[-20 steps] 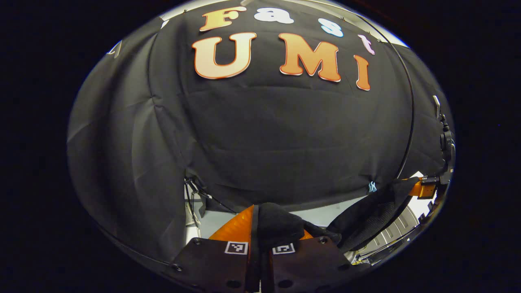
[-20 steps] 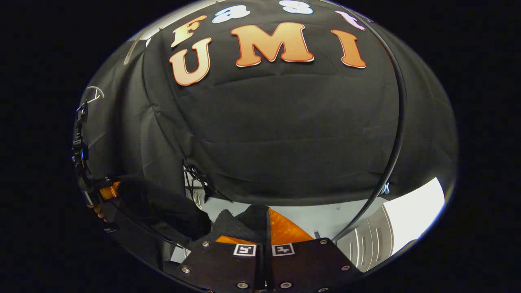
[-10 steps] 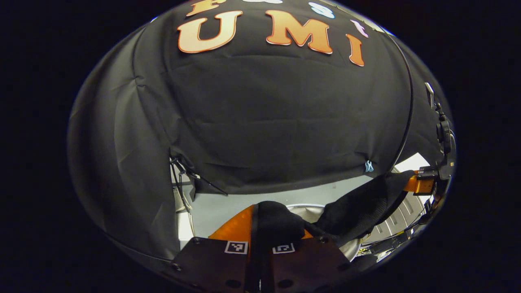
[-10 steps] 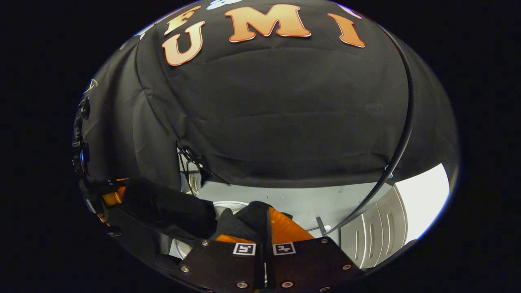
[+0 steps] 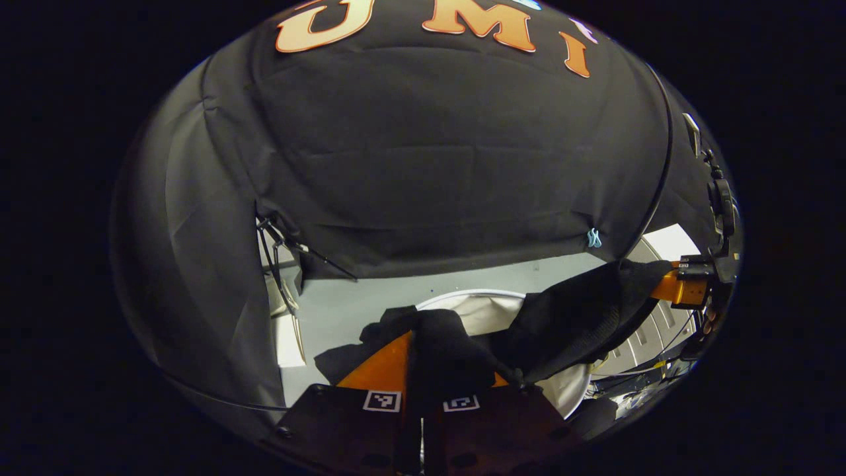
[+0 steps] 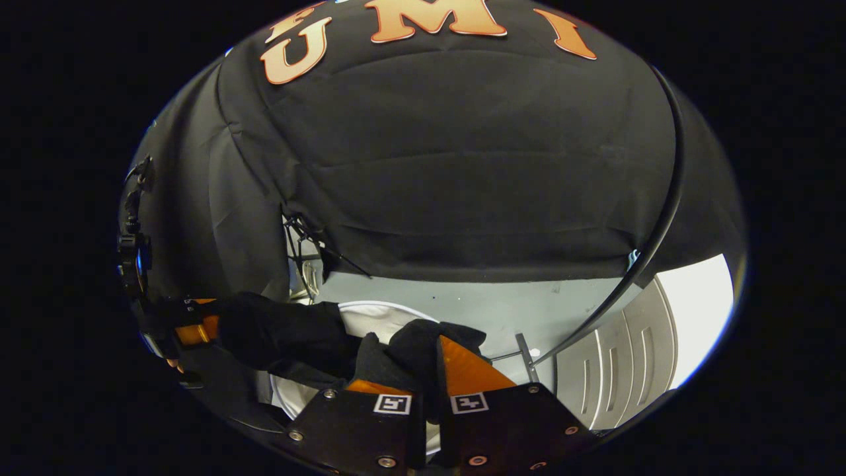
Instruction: Grasp the clothes on the hanger with both hands and then place them into the laundry hamper below.
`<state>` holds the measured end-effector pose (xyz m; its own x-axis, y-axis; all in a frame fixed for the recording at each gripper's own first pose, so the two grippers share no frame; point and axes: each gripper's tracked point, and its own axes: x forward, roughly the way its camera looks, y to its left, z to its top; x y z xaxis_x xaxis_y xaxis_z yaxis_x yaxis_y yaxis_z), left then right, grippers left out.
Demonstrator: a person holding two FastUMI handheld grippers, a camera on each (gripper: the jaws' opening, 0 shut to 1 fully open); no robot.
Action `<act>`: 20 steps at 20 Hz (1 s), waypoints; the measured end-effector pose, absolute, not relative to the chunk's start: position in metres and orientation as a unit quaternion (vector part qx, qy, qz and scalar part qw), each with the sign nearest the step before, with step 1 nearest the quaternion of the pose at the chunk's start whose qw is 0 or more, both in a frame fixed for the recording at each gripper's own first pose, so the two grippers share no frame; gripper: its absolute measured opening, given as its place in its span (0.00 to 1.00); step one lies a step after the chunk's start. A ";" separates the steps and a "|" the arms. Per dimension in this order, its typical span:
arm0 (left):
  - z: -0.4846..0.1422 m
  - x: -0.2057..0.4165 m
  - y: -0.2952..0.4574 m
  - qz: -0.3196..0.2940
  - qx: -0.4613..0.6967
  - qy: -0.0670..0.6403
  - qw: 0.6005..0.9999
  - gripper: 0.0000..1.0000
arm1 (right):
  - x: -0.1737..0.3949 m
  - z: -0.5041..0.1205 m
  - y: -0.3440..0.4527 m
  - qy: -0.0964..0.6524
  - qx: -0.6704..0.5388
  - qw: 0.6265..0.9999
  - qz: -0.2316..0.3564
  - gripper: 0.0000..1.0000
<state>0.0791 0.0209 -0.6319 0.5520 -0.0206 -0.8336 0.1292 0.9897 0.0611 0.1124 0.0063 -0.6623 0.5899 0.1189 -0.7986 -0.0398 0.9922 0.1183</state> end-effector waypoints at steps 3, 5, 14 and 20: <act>-0.643 0.073 0.021 -0.037 0.058 0.488 0.870 0.15 | 0.106 -0.670 0.007 0.465 0.044 0.883 0.046 0.11; -0.652 0.066 0.020 -0.037 0.057 0.500 0.863 0.15 | 0.098 -0.677 0.010 0.478 0.051 0.876 0.046 0.13; -0.652 0.056 0.012 -0.032 0.045 0.506 0.861 0.79 | 0.081 -0.681 0.012 0.494 0.058 0.867 0.037 0.69; -0.629 0.059 0.014 -0.016 0.057 0.487 0.871 0.82 | 0.078 -0.660 0.005 0.481 0.055 0.874 0.034 0.93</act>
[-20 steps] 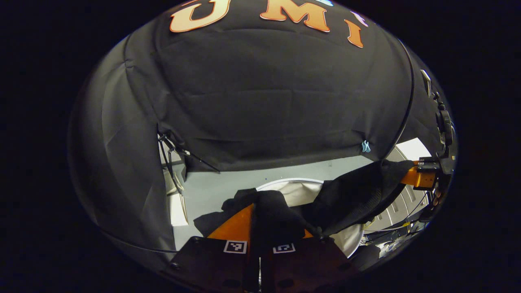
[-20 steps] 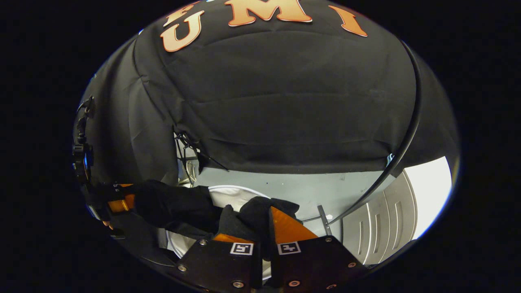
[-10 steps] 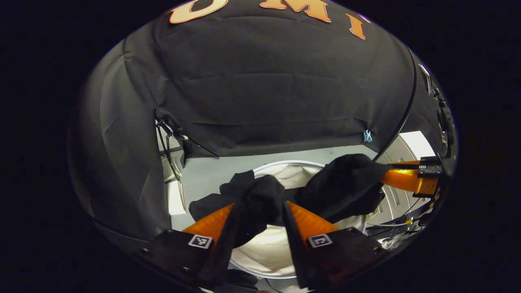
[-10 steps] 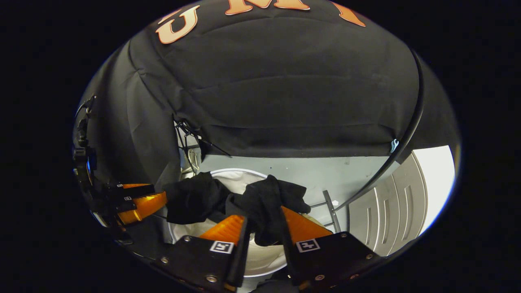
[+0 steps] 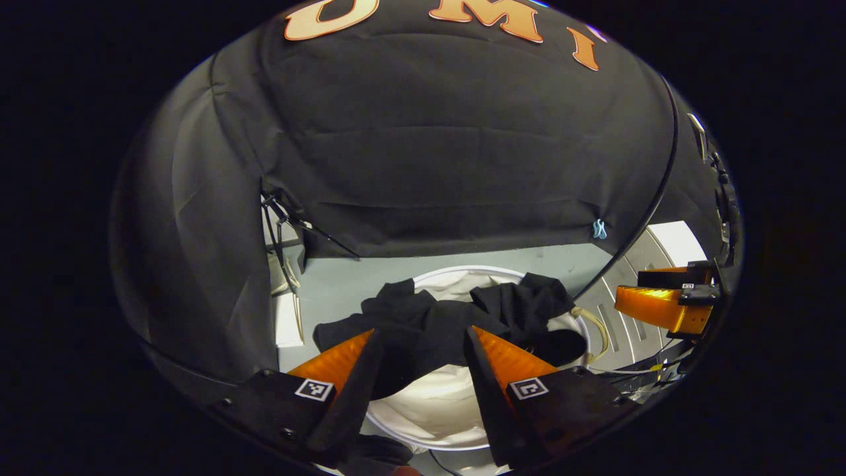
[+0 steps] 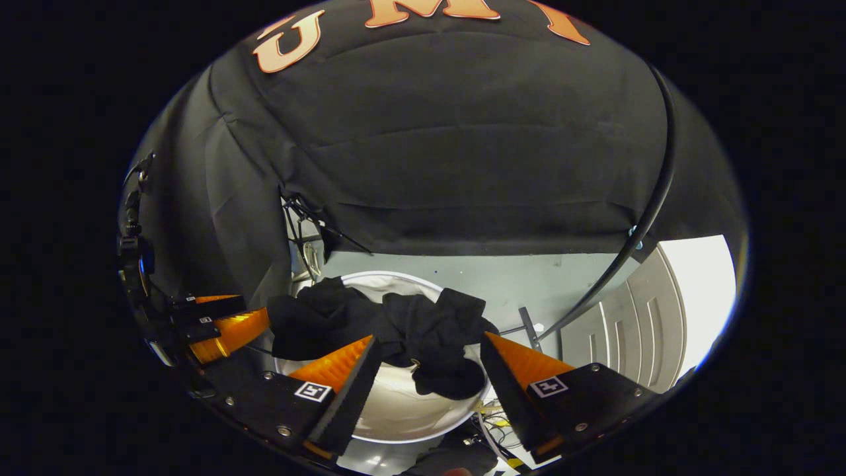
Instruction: Grasp the clothes on the hanger with both hands and then place them into the laundry hamper below.
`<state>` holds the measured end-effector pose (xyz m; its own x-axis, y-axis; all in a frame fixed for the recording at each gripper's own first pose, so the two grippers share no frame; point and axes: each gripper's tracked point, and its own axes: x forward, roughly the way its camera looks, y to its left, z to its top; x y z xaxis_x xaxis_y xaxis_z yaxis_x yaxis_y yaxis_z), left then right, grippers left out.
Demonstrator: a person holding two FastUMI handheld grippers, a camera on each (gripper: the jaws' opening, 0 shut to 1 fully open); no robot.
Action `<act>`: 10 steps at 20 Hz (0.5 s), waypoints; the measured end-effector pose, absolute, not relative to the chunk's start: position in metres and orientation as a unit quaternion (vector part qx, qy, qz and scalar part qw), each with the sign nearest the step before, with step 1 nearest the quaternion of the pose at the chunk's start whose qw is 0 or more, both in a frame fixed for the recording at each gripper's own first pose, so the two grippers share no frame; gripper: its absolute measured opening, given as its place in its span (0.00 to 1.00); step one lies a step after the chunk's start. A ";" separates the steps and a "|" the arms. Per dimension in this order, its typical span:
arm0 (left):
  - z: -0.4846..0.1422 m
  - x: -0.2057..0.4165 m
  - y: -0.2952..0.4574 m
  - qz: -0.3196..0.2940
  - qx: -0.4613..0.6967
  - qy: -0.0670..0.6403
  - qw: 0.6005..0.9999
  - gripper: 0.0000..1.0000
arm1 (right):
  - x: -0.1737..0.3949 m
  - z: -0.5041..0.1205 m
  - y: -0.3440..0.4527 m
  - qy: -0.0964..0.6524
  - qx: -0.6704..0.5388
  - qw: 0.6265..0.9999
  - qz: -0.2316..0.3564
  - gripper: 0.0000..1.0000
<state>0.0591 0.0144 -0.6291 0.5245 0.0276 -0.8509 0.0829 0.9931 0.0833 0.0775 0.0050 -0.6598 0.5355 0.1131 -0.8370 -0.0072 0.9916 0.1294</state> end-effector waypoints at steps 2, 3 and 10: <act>-0.613 0.063 0.014 -0.014 0.061 0.469 0.881 0.82 | 0.077 -0.646 -0.001 0.471 0.050 0.880 0.033 0.94; -0.604 0.065 0.012 -0.015 0.063 0.461 0.885 0.82 | 0.078 -0.639 -0.004 0.465 0.048 0.884 0.031 0.95; -0.519 0.066 -0.008 -0.027 0.046 0.390 0.919 0.82 | 0.085 -0.552 -0.014 0.393 0.047 0.918 0.026 0.94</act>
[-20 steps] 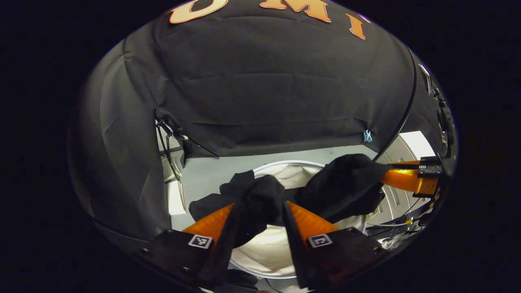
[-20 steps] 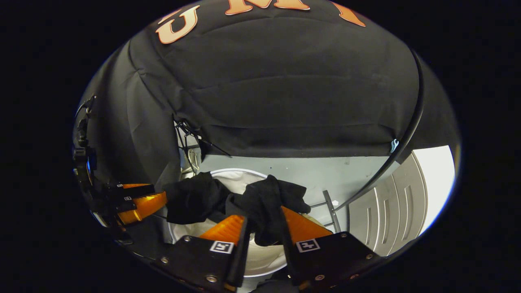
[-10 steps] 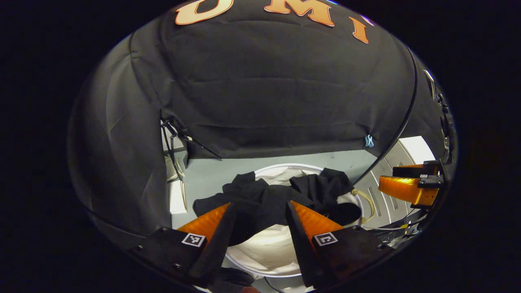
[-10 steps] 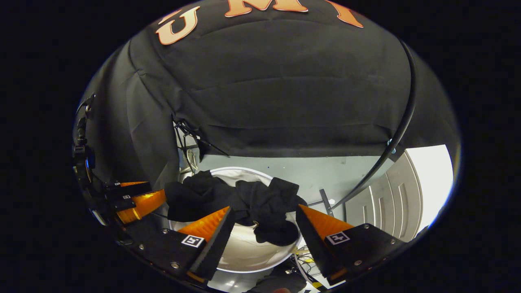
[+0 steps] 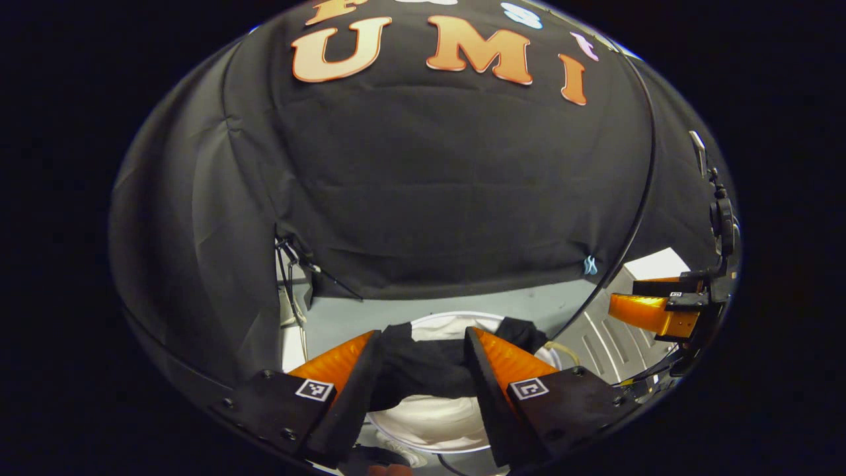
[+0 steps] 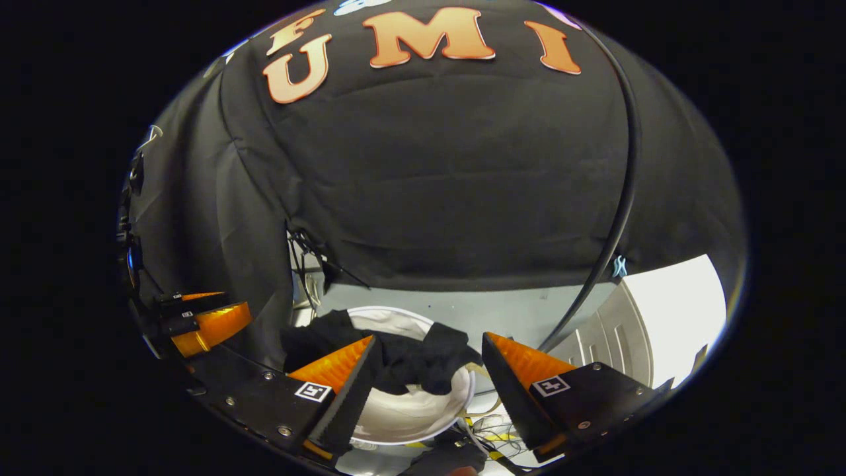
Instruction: Grasp the clothes on the hanger with both hands and then place them into the laundry hamper below.
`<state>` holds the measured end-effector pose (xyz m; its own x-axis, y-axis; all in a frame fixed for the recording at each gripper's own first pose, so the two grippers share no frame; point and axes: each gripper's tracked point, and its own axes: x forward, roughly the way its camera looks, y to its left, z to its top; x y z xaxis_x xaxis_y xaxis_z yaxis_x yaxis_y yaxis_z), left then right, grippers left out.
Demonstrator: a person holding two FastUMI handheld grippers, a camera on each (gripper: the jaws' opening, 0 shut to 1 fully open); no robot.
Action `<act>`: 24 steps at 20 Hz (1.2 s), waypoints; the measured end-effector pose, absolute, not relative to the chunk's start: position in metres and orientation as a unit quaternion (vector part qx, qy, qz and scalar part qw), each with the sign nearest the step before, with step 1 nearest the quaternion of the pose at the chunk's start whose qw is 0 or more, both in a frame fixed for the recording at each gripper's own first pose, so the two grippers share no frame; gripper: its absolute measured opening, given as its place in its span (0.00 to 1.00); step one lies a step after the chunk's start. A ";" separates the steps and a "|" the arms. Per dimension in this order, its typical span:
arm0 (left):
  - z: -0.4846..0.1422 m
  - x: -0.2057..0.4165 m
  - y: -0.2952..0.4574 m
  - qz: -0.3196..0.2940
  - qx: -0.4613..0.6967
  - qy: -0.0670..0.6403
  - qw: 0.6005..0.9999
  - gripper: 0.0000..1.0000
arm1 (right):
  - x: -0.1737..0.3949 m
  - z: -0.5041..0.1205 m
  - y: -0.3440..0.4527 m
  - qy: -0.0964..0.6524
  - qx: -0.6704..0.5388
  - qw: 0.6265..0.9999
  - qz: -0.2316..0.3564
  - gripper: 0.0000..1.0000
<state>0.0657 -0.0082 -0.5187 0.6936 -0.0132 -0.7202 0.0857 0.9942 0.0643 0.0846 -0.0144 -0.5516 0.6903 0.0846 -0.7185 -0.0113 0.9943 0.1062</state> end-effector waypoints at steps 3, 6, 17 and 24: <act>-0.475 0.068 -0.015 -0.032 0.036 0.355 0.934 0.82 | 0.082 -0.509 -0.016 0.361 0.048 0.931 0.028 0.94; -0.435 0.071 -0.016 -0.037 0.033 0.320 0.946 0.82 | 0.080 -0.473 -0.019 0.335 0.046 0.941 0.030 0.94; -0.263 0.068 0.022 0.009 0.047 0.155 0.987 0.80 | 0.087 -0.333 -0.045 0.228 0.036 0.972 0.033 0.94; -0.156 0.063 0.050 0.042 0.047 0.060 0.996 0.82 | 0.077 -0.252 -0.064 0.167 0.018 0.985 0.027 0.94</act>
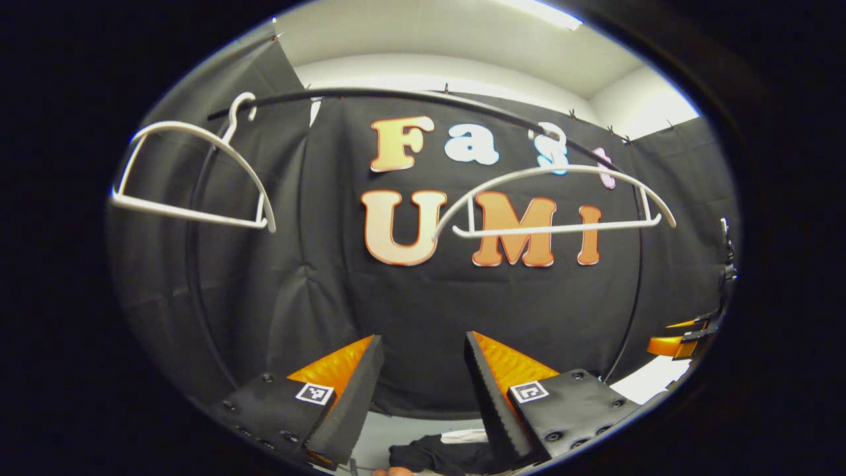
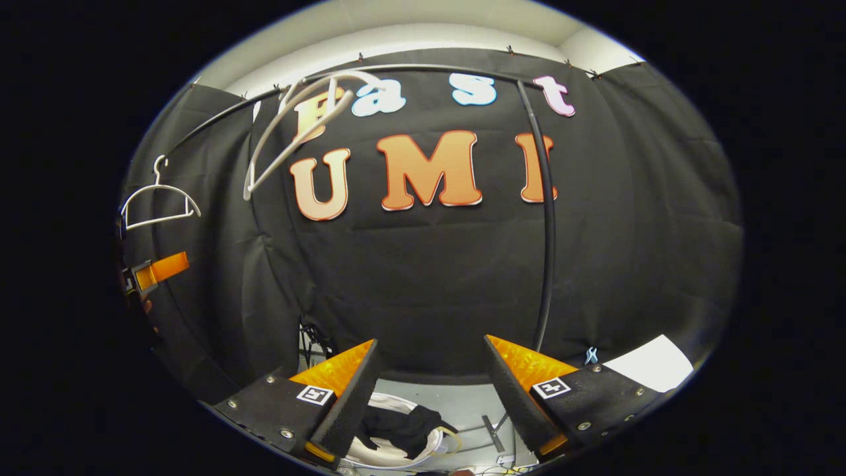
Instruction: Grasp the clothes on the hanger with both hands and then place them into the laundry hamper below.
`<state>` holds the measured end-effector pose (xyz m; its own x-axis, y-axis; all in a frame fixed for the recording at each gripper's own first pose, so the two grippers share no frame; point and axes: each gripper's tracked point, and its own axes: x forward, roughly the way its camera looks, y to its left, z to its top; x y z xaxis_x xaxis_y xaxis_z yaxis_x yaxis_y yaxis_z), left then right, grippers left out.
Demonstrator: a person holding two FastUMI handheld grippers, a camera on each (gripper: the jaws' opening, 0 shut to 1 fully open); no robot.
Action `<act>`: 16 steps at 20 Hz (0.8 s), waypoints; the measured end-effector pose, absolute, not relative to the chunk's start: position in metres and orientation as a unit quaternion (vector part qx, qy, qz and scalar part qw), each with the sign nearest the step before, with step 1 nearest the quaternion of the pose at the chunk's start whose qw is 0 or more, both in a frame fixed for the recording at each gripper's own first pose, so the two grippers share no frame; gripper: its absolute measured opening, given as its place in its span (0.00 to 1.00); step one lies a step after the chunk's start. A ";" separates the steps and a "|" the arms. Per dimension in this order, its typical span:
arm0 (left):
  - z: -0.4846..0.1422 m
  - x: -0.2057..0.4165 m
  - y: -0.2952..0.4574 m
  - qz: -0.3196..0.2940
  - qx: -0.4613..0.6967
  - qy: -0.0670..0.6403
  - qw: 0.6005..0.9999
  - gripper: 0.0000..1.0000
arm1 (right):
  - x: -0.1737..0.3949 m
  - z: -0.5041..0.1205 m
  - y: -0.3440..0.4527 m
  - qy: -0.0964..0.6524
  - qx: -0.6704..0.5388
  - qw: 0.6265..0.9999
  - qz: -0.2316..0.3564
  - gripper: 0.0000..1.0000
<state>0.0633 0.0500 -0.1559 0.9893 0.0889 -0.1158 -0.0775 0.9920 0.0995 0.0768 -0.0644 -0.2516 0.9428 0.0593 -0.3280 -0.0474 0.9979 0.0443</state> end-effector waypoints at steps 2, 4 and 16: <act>-0.141 0.063 0.049 0.043 0.047 0.050 0.997 0.84 | 0.071 -0.230 -0.065 0.153 0.012 0.988 0.030 0.94; -0.125 0.062 0.052 0.045 0.044 0.041 0.997 0.84 | 0.070 -0.211 -0.064 0.139 0.004 0.990 0.031 0.94; -0.046 0.038 0.088 0.073 0.043 -0.023 0.996 0.87 | 0.049 -0.104 -0.047 0.051 -0.019 0.998 0.043 1.00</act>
<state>0.0380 0.0879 -0.0462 0.9884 0.1431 0.0516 -0.1470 0.9857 0.0820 0.0494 -0.0472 -0.1040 0.9911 0.0847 -0.1032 -0.0884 0.9956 -0.0325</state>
